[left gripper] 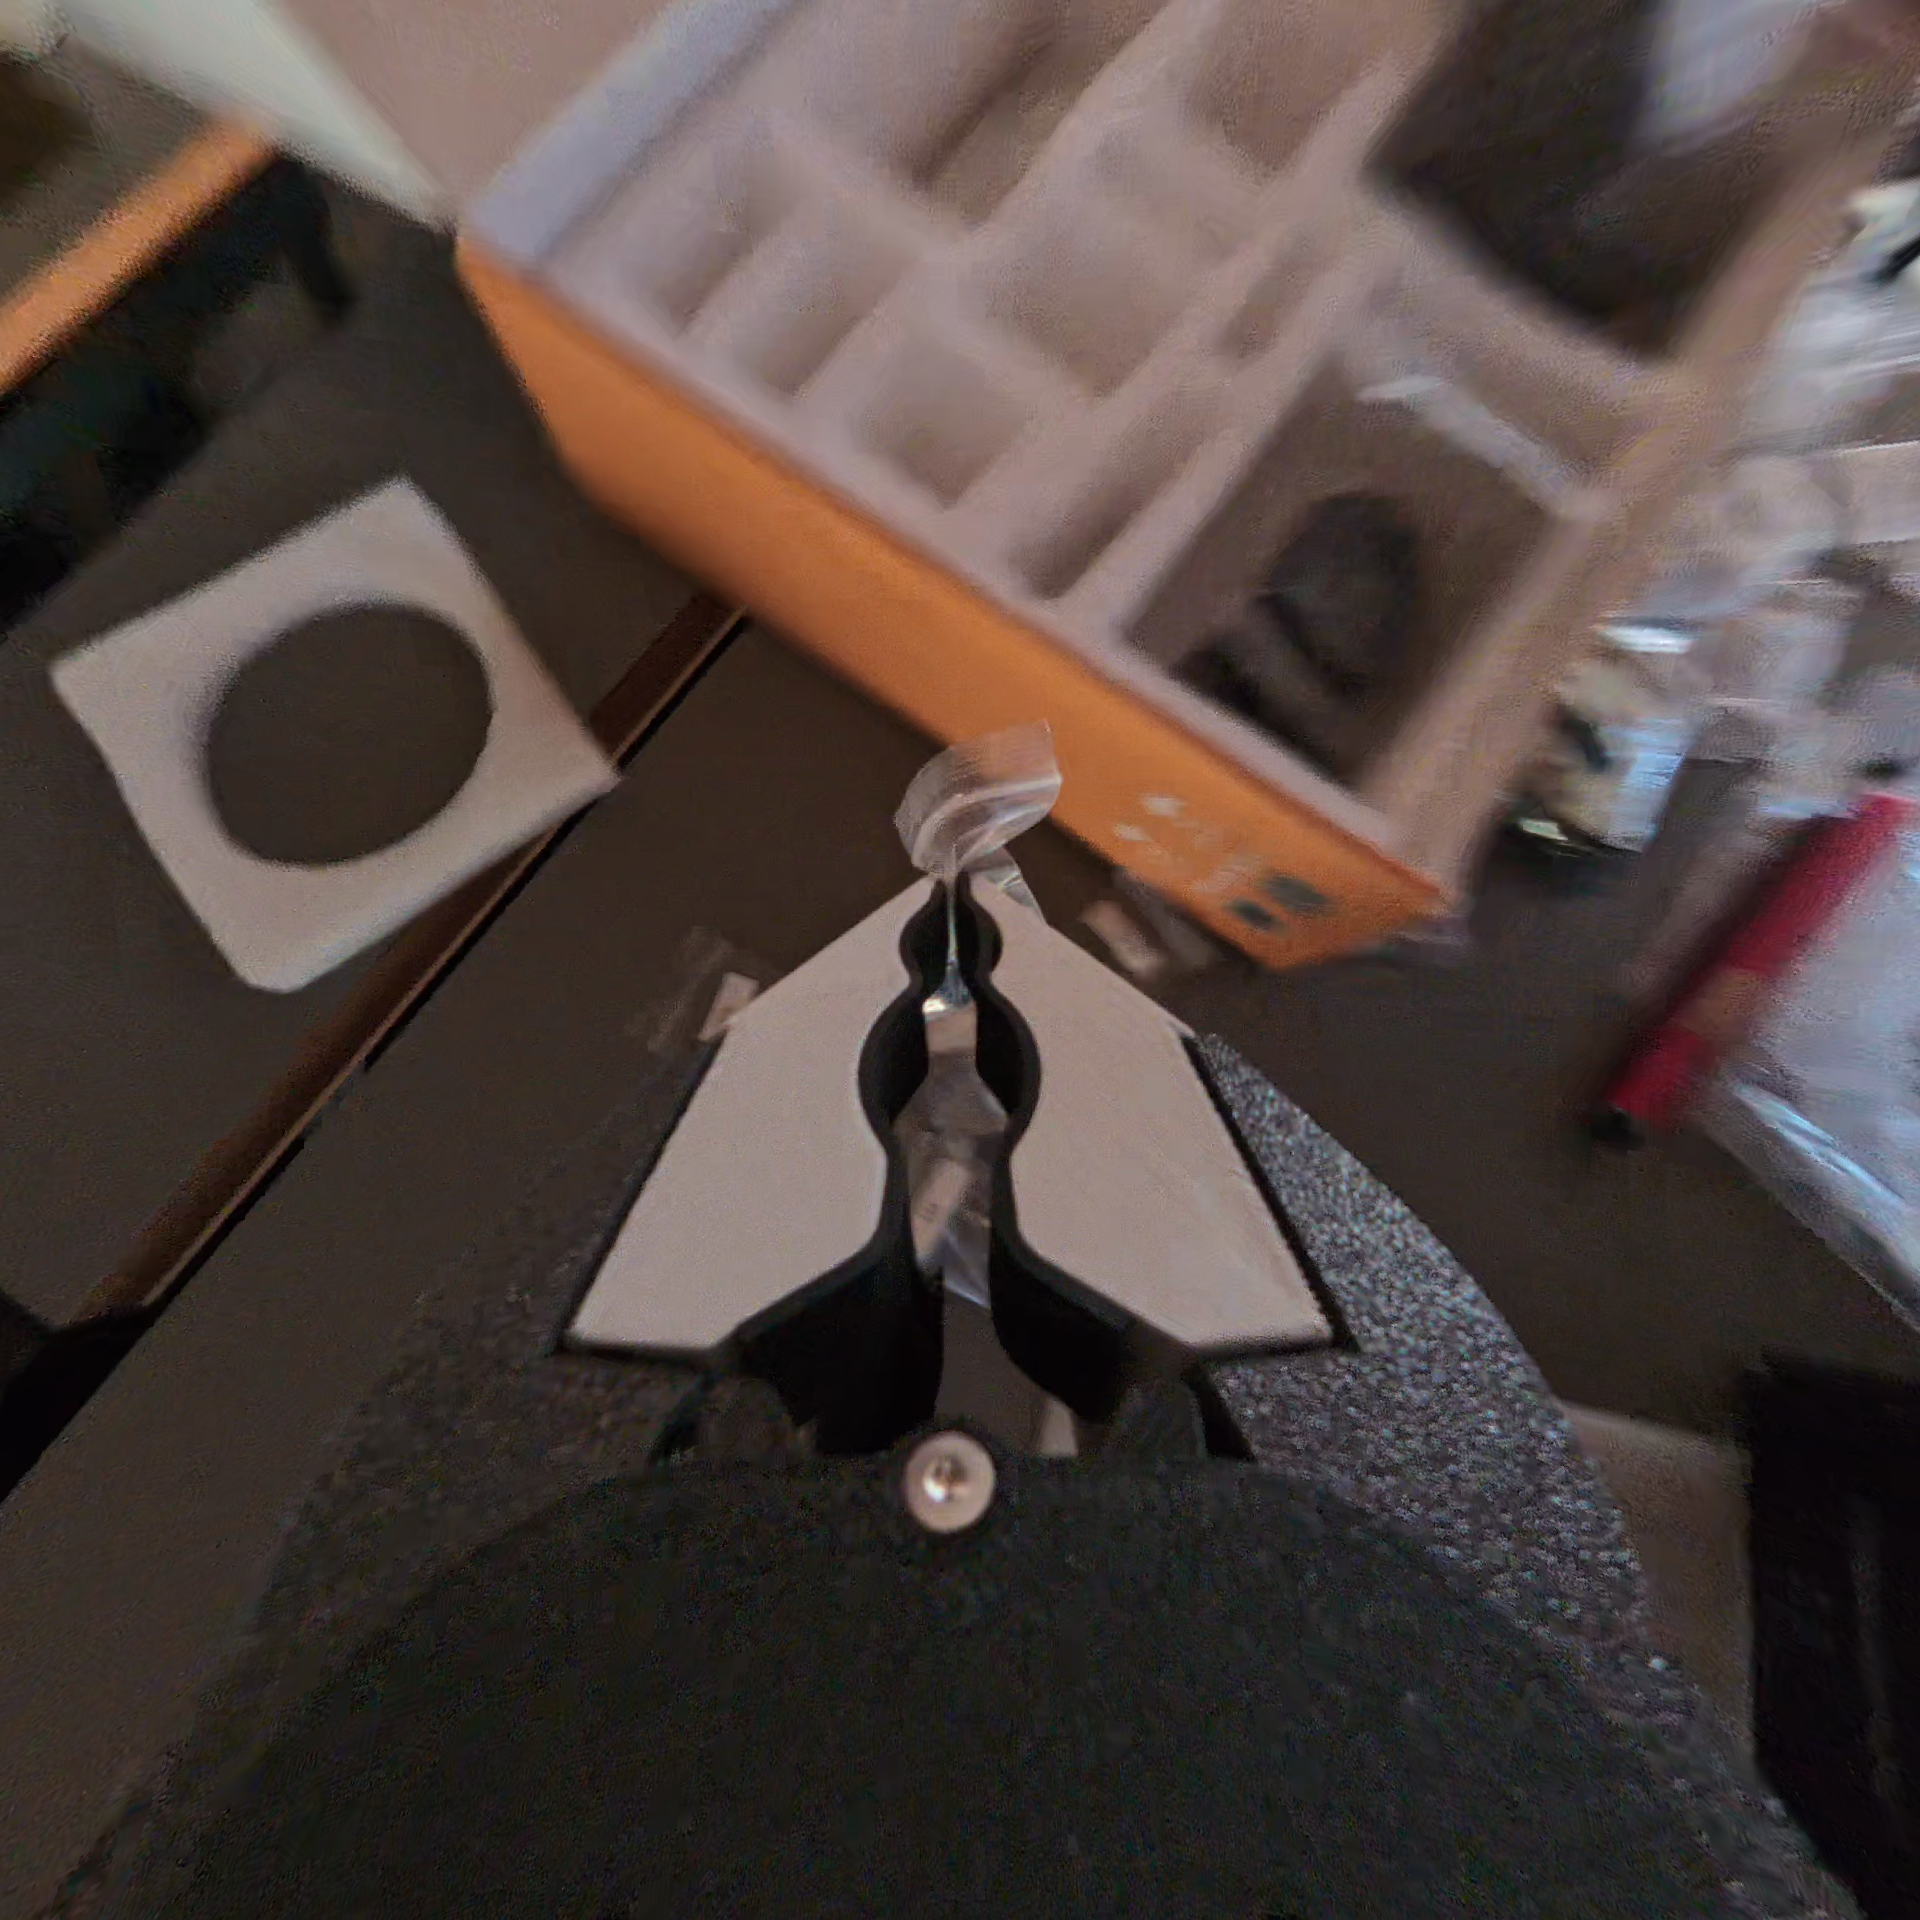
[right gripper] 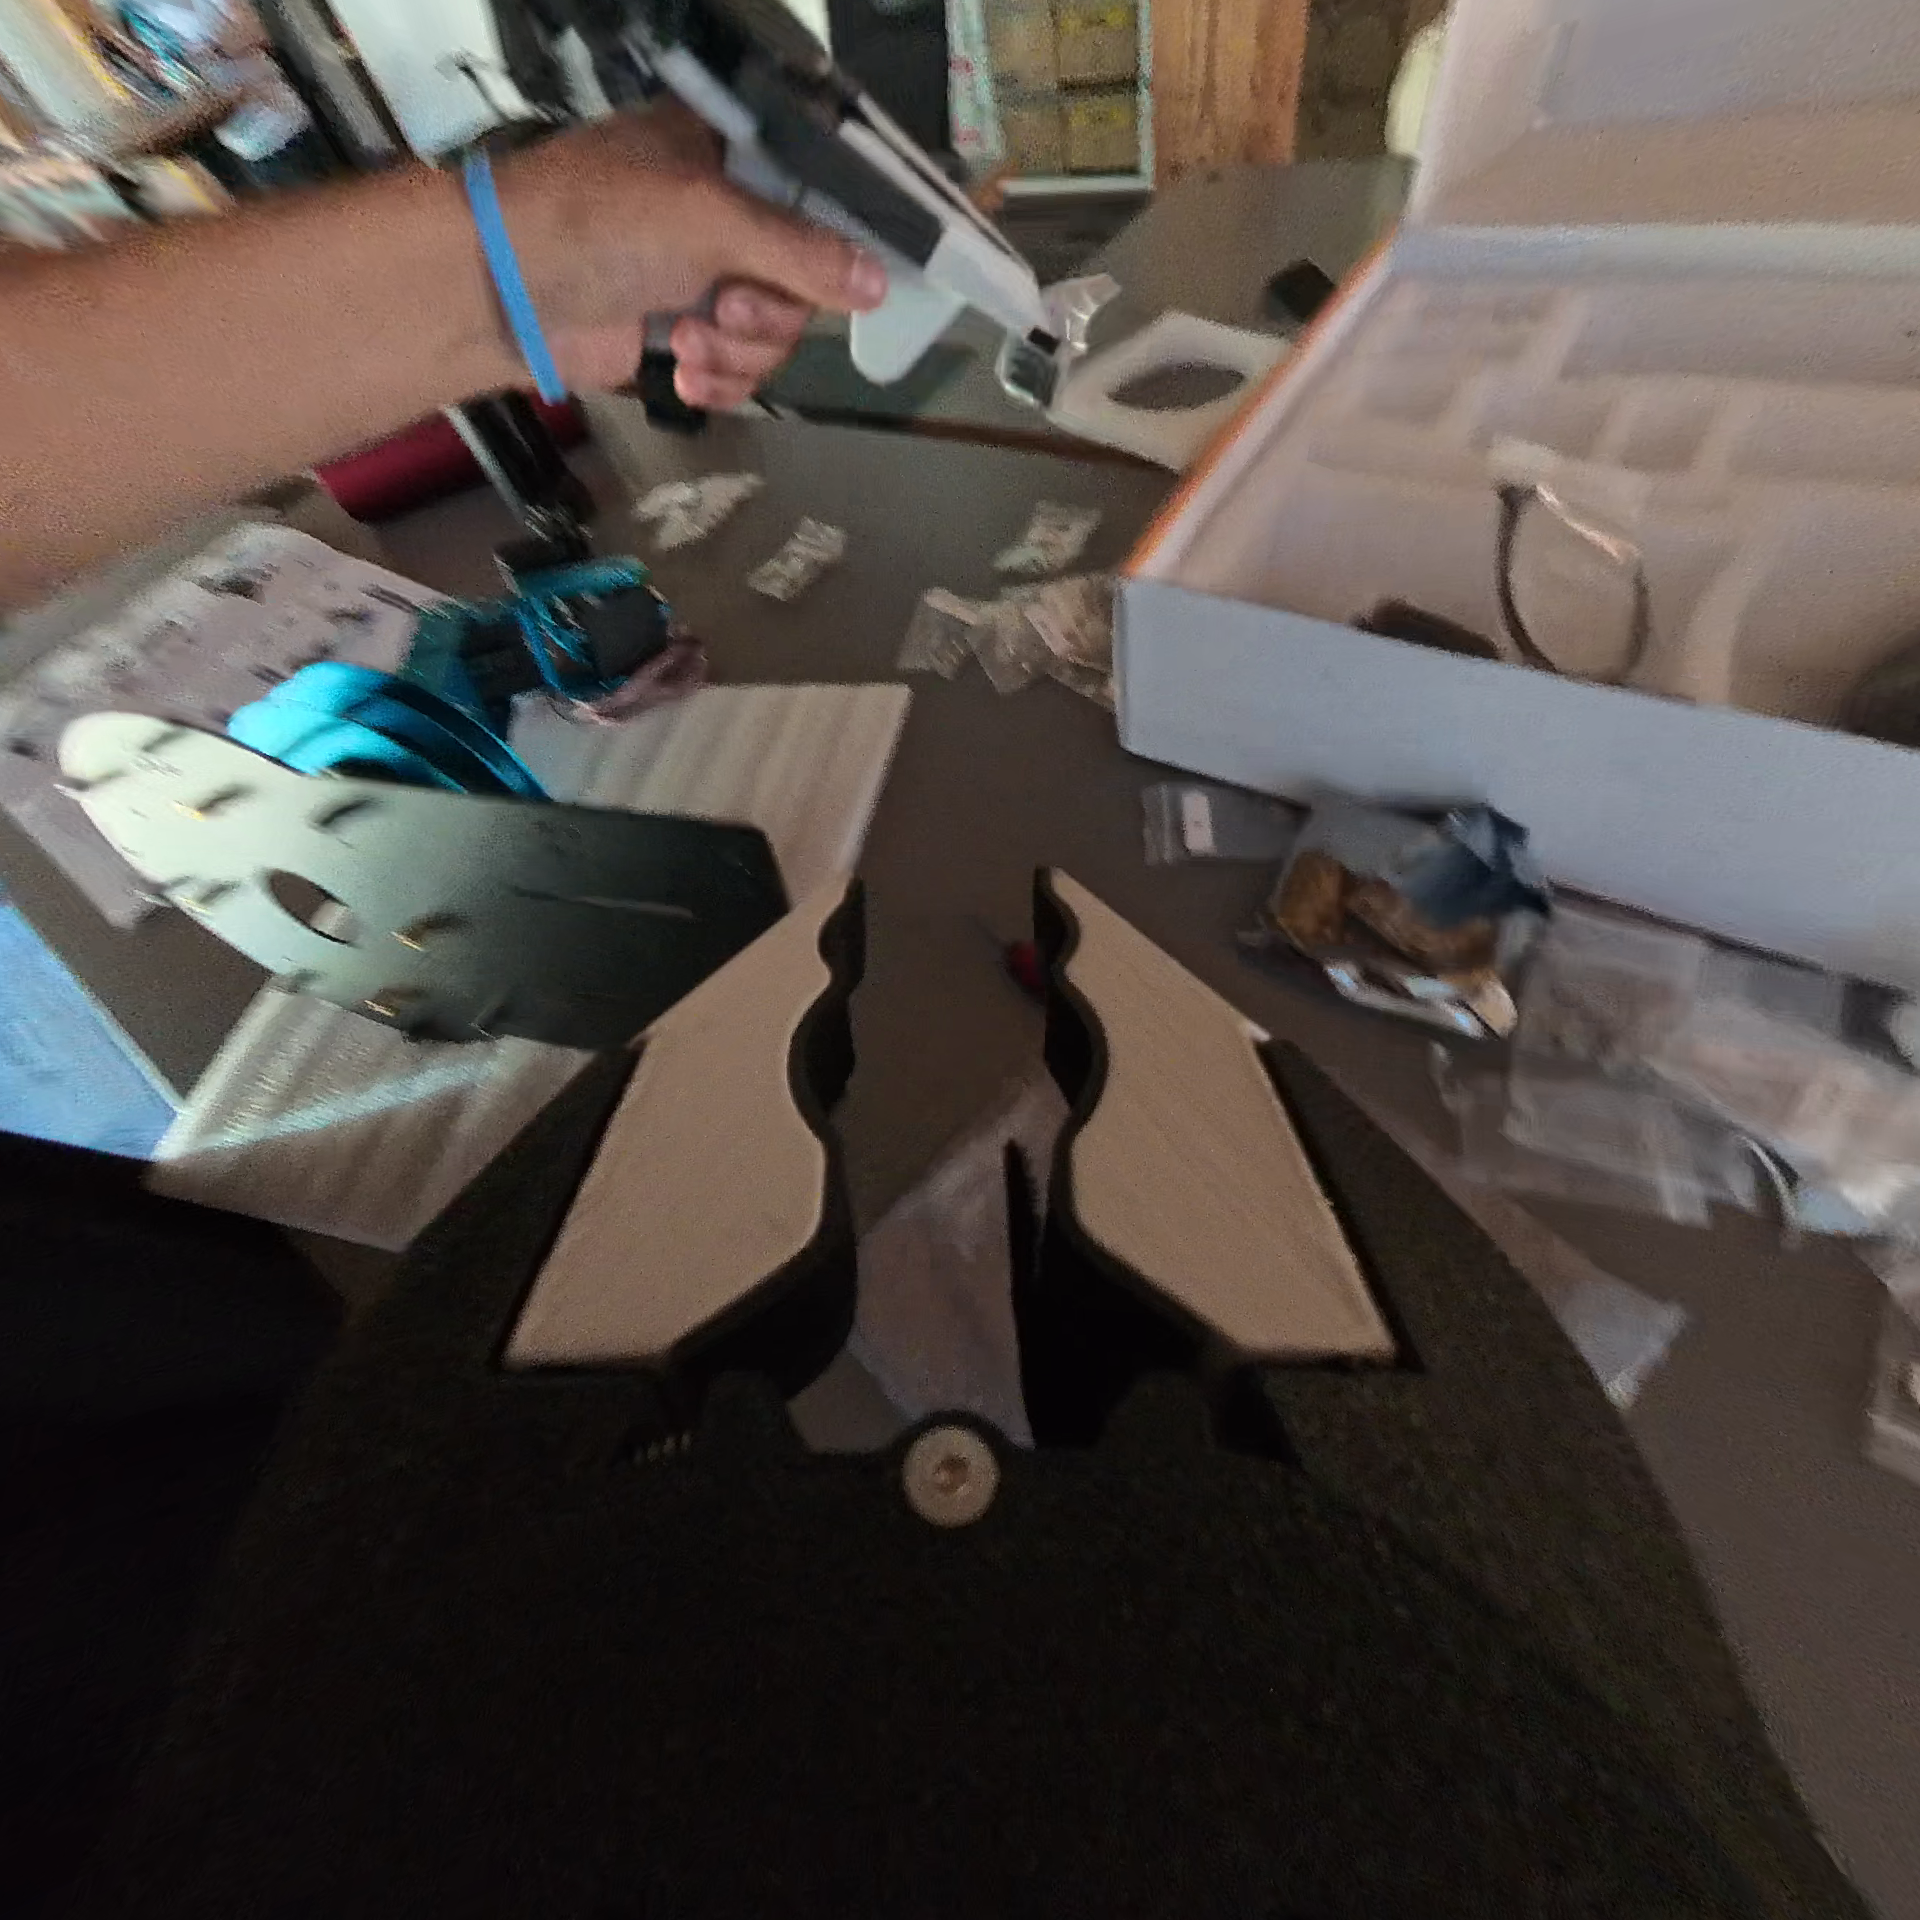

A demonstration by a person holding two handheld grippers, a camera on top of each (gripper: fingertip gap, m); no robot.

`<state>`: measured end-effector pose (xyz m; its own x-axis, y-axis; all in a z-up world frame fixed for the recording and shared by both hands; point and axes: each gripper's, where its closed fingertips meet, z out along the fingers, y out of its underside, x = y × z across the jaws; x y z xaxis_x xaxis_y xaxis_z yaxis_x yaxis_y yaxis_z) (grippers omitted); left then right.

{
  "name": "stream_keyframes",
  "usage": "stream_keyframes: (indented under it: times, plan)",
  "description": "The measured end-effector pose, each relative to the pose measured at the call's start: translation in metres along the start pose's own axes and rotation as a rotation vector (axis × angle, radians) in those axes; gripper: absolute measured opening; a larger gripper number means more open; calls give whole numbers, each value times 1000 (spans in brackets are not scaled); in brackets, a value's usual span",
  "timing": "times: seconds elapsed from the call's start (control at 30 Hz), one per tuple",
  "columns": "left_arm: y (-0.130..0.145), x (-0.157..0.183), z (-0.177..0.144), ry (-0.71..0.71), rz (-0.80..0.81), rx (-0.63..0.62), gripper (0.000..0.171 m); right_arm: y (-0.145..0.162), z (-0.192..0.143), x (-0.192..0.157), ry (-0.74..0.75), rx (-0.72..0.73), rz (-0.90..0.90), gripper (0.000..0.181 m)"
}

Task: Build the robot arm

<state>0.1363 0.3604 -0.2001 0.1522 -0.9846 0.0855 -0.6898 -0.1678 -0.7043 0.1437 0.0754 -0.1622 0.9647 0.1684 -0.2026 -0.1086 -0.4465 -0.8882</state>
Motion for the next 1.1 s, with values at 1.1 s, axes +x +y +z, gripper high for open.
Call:
stream_keyframes:
  times: [1.1]
  plan:
    - [238, 143, -417, 266, -282, 924, 41, -68, 133, -429, -848, -57, -181, 0]
